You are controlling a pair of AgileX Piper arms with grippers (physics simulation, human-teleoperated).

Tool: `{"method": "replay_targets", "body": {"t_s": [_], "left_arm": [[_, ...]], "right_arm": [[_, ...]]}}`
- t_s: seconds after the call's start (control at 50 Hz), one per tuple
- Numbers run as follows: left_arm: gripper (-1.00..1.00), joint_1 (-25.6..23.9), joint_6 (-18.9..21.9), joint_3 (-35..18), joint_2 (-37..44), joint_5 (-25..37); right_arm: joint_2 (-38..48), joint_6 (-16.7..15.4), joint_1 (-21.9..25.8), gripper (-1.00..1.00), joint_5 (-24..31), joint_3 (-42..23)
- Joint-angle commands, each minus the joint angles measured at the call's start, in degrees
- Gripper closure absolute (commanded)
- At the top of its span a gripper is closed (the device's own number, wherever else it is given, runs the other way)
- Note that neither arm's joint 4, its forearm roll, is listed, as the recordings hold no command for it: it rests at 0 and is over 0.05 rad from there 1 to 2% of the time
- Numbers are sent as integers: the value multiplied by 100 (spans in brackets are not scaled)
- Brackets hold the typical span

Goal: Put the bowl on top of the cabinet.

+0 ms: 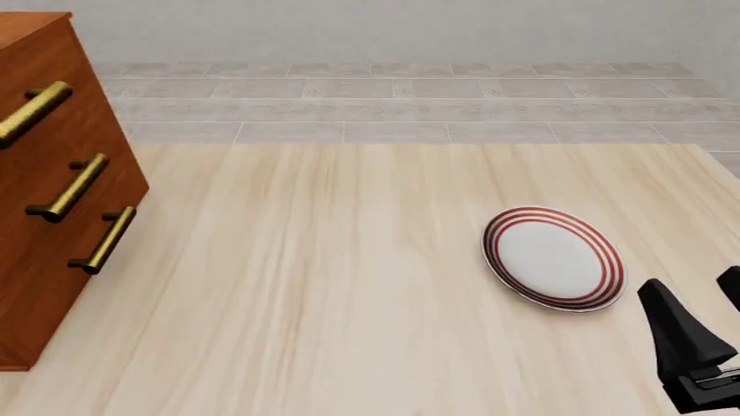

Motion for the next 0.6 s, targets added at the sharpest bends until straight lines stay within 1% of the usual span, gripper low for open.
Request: {"method": "replay_targets", "body": {"t_s": [0.02,0.24,0.54,0.6], "left_arm": [[100,408,-50,87,166,-225],[100,738,44,193,283,-430],[100,1310,139,541,451,-839],[100,1344,150,577,487,-864]], "right_arm": [[0,2,-2,-100,1,0],[0,0,1,-100,1,0],[0,0,0,-100,0,0],[0,0,1,-100,0,0]]}}
